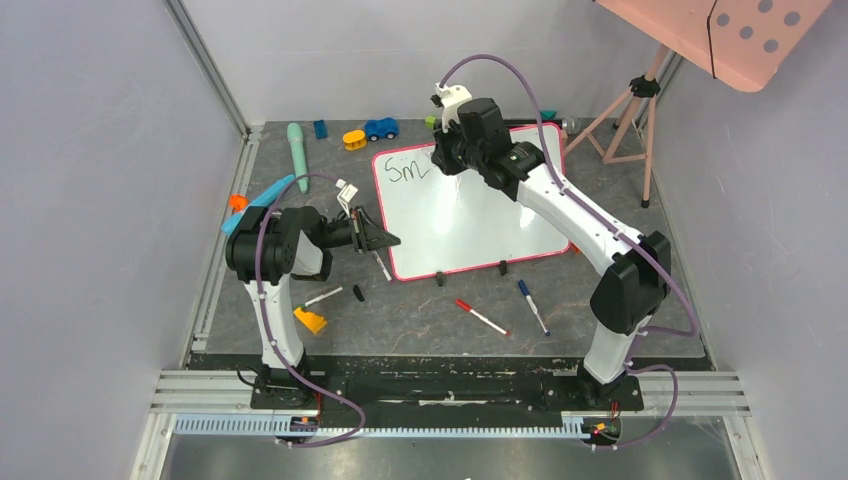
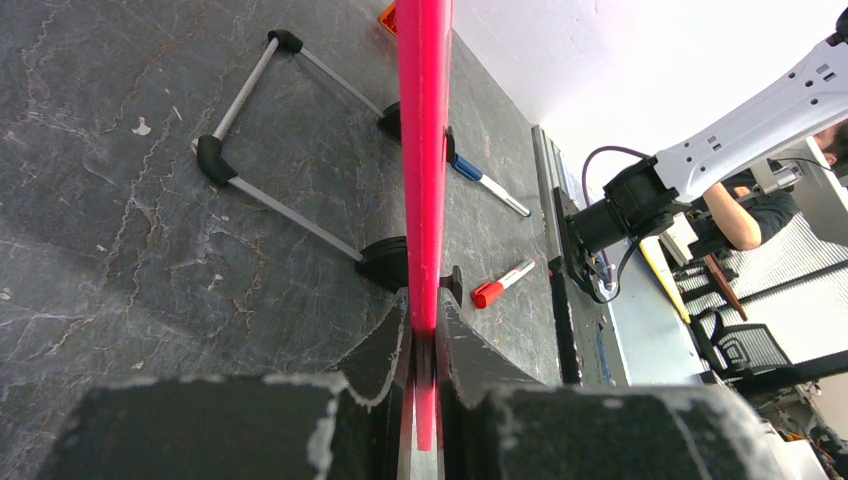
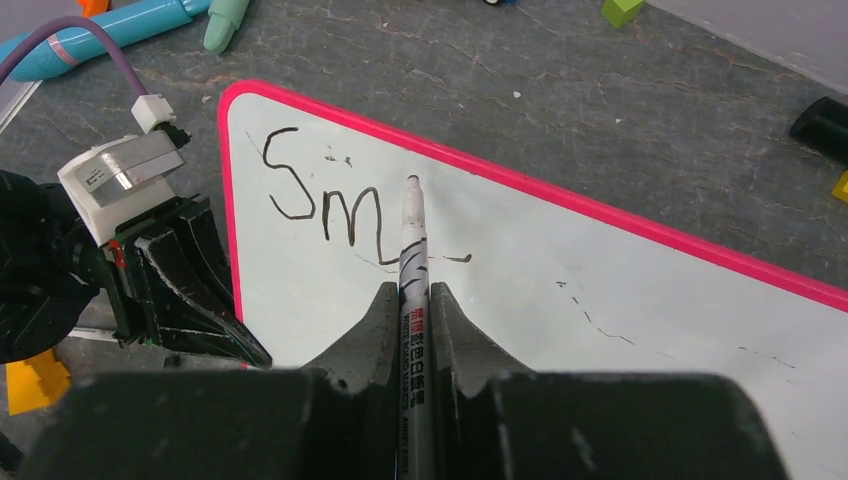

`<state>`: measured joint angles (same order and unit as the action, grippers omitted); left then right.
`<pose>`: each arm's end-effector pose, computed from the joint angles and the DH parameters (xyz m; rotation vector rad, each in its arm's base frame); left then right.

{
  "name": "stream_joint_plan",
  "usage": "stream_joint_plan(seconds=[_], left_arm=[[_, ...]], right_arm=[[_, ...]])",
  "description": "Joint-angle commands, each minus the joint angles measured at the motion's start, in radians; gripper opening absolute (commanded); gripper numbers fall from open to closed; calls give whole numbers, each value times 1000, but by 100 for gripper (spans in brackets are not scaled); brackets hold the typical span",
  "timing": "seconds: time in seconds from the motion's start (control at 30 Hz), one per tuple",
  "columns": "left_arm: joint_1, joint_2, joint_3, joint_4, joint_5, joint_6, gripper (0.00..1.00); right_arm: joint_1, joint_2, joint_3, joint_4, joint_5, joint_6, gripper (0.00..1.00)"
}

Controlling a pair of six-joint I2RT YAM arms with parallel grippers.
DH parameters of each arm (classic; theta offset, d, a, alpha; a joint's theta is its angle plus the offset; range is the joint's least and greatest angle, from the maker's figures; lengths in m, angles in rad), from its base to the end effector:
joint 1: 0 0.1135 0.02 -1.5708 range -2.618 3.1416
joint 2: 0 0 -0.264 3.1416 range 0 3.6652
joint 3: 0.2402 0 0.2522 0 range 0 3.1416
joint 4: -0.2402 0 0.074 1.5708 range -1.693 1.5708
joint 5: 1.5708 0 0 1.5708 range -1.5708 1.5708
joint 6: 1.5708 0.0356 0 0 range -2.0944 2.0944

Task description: Write a sentence on the whiteboard

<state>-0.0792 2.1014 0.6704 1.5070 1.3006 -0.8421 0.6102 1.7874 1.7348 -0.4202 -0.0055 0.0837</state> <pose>0.3267 -0.0603 0.1133 0.5485 1.7372 -1.6349 0.3458 0.2420 0.3685 -0.5426 1.9998 0.4364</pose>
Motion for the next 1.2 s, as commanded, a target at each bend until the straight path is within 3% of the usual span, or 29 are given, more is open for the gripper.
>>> stream_joint_plan(seconds=[0.0, 0.83, 1.17], left_arm=[[-3, 4, -22, 50, 28, 56, 4], [-4, 2, -20, 50, 30, 57, 4], [-3, 3, -22, 50, 29, 57, 4]], right_arm=[[-4, 4, 24, 23, -18, 8, 0], [-4, 20, -12, 9, 92, 28, 0], [-3, 28, -18, 14, 36, 26, 0]])
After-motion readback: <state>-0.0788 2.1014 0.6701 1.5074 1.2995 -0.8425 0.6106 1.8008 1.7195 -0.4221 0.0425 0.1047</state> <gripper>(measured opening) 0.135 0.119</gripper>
